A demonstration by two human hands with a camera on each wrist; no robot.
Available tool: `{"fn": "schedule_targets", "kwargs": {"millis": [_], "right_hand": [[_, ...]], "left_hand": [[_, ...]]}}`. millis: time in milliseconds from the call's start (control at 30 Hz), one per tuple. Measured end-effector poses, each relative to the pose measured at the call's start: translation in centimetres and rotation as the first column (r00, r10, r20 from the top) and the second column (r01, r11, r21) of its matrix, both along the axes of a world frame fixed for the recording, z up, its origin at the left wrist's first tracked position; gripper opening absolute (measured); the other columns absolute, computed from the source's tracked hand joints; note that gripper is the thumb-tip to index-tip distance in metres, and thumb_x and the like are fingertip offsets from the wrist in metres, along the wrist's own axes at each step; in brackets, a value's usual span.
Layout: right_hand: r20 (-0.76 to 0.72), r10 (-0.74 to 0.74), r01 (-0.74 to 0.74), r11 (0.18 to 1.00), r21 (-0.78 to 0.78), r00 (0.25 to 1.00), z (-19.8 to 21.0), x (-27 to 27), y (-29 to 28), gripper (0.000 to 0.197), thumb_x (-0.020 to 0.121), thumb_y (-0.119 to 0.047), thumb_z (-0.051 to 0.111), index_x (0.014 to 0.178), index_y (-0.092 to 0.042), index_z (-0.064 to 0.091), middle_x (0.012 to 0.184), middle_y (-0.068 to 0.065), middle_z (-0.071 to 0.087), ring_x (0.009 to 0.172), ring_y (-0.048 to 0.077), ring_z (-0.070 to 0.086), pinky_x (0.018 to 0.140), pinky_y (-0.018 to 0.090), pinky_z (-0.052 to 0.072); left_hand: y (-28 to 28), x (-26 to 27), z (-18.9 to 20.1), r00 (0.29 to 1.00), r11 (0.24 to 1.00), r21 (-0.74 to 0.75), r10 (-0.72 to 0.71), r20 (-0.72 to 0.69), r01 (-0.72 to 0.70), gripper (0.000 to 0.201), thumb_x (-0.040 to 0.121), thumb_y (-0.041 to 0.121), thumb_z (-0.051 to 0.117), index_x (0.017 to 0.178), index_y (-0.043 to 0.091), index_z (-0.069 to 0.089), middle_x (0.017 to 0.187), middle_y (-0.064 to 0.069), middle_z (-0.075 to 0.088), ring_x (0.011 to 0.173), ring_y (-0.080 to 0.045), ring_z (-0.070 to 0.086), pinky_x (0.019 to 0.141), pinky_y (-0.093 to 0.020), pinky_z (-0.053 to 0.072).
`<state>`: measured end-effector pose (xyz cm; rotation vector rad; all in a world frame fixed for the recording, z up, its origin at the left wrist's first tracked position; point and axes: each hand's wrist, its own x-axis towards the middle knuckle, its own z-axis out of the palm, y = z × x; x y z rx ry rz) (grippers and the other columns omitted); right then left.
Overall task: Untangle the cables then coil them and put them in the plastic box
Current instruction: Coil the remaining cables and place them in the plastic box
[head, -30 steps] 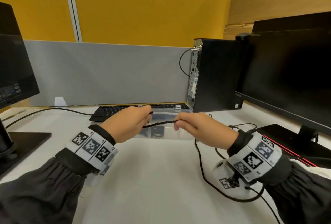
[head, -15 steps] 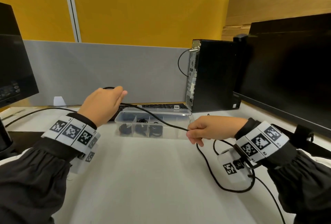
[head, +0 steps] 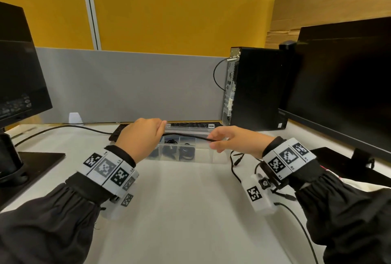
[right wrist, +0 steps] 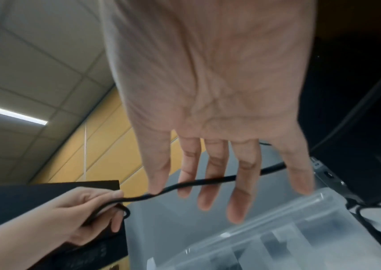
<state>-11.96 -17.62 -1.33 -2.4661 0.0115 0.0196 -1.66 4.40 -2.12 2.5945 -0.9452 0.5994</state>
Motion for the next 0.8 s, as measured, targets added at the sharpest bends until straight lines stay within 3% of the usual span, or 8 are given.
{"fn": "schedule_targets", "kwargs": {"millis": [100,200,300,367,467,567,633,800], "right_hand": [[0.019,0.031,-0.03,0.999,-0.037,0.999,-0.7,-0.1,0.2,0.025,0.094,-0.029,0.053,0.117,-0.021,0.057,0.092,-0.015,0.057,0.08,0.001,0.057,0.074,0.015,0.044],[0.278,-0.012,0.033,0.997,-0.071,0.961,-1.0,-0.3,-0.1,0.015,0.094,-0.027,0.053,0.1,-0.021,0.065,0.089,-0.011,0.06,0.081,0.0,0.055,0.076,0.02,0.043],[0.562,-0.178,0.273,0.958,-0.089,0.808,-0.8,-0.2,-0.5,0.018,0.093,-0.034,0.051,0.094,-0.026,0.067,0.083,-0.019,0.058,0.087,0.007,0.051,0.087,0.035,0.038],[0.609,-0.274,0.44,0.887,-0.138,0.744,-1.2,0.0,-0.8,0.022,0.095,-0.04,0.046,0.09,-0.031,0.065,0.082,-0.018,0.056,0.093,0.01,0.04,0.086,0.036,0.027],[0.474,-0.27,0.344,0.936,-0.076,0.838,-2.3,0.0,-0.7,0.027,0.098,-0.037,0.038,0.083,-0.023,0.057,0.079,-0.009,0.061,0.083,0.012,0.05,0.083,0.034,0.038],[0.146,-0.06,0.034,0.984,0.174,0.987,-3.1,-1.6,2.1,0.021,0.101,-0.026,0.033,0.089,-0.022,0.05,0.057,-0.004,0.051,0.048,0.01,0.048,0.053,0.027,0.046],[0.034,0.048,-0.054,0.978,0.201,0.998,-3.7,-2.8,3.9,0.015,0.101,-0.028,0.032,0.096,-0.025,0.046,0.058,-0.004,0.043,0.043,0.007,0.04,0.043,0.022,0.043],[0.063,0.139,-0.14,0.99,0.02,0.988,-3.7,-4.3,4.6,0.022,0.101,-0.029,0.031,0.104,-0.018,0.051,0.065,-0.007,0.041,0.046,-0.005,0.043,0.047,0.009,0.034]], "left_hand": [[-0.1,-0.3,-0.1,0.993,1.0,0.002,-0.027,-0.111,0.028,0.047,0.101,0.034,0.027,0.072,0.011,0.055,0.058,0.0,0.048,0.059,-0.022,0.051,0.057,-0.029,0.037],[-0.1,-1.1,0.1,0.896,0.979,-0.104,-0.204,-0.394,0.177,0.057,0.1,0.041,0.029,0.067,0.01,0.063,0.05,0.006,0.043,0.048,-0.011,0.043,0.051,-0.023,0.031],[0.0,-2.6,0.5,0.534,0.869,-0.405,-0.494,-0.686,0.284,0.055,0.1,0.038,0.025,0.072,0.004,0.058,0.045,0.006,0.029,0.042,-0.01,0.024,0.045,-0.018,0.023],[0.2,-3.6,0.9,0.321,0.756,-0.585,-0.655,-0.684,0.294,0.047,0.1,0.029,0.025,0.077,-0.001,0.053,0.041,0.005,0.03,0.042,-0.01,0.025,0.047,-0.019,0.026],[-0.3,-5.1,1.7,0.144,0.531,-0.813,-0.847,-0.511,0.238,0.04,0.091,0.024,0.03,0.08,-0.006,0.052,0.039,0.0,0.048,0.039,-0.008,0.039,0.055,-0.015,0.04],[-1.7,-5.5,2.5,0.206,0.329,-0.941,-0.929,-0.308,0.082,0.031,0.097,0.016,0.031,0.101,-0.004,0.055,0.078,-0.006,0.072,0.046,-0.008,0.051,0.056,-0.015,0.047],[-2.7,-5.1,2.5,0.294,0.289,-0.955,-0.92,-0.258,0.064,0.026,0.099,0.012,0.032,0.111,-0.001,0.051,0.097,-0.008,0.072,0.073,-0.015,0.068,0.071,-0.022,0.055],[-4.7,-3.7,1.5,0.592,0.443,-0.875,-0.765,-0.254,0.197,0.024,0.101,0.017,0.035,0.12,0.007,0.044,0.118,-0.006,0.062,0.11,-0.014,0.061,0.096,-0.025,0.048]]}}
